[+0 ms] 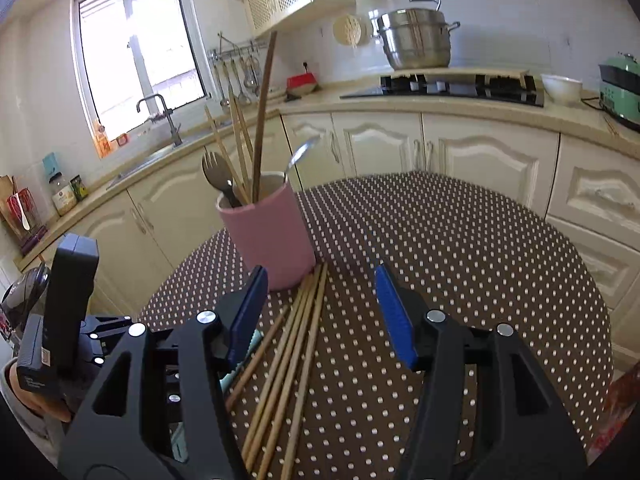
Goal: Organize utensils
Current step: 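Grasp the pale green knife with the left tool while the right tool grasps a chopstick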
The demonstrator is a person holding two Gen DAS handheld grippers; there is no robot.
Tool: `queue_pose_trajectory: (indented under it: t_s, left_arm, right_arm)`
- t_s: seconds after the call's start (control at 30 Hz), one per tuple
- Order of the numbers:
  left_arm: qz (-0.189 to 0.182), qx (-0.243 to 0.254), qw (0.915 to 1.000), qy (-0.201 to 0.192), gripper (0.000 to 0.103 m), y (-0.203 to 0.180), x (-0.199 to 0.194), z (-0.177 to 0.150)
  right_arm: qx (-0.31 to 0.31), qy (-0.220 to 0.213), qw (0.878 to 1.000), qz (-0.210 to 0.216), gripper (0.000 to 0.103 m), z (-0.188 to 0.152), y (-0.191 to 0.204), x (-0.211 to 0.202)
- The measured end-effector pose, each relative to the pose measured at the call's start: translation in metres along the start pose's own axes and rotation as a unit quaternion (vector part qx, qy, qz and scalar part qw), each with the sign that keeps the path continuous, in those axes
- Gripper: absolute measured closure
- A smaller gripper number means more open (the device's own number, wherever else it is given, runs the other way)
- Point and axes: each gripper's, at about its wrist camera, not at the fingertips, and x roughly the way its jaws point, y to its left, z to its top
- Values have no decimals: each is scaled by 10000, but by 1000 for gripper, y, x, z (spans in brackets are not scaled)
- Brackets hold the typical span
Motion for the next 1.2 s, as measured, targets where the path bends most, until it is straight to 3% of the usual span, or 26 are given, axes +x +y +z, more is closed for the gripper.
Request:
queue_pose_trajectory:
  t_s: [0.37,0.53,0.67,1.07,1.2]
  left_arm:
    - [342,191,9992,105,43,-19,25,6]
    - [393,21,9992,-23,75,-11,23,20]
    - [239,-123,9996,-53,79,0,22,24]
    - [232,-475,9984,-181,81,32,19,28]
    - [203,-505,9983,-193,81,36,17,31]
  right_arm:
    - [-44,659,9978,-43,46,-17,-4,18]
    - [-170,994,9948,-160,46,-21,-1,30]
    - [-281,1250,9915,-233,46,-22,3,43]
    - [-760,2121,9732,-448,46,-28,16,75]
    - [-780,2395,9672,-328,46,-30,15,84]
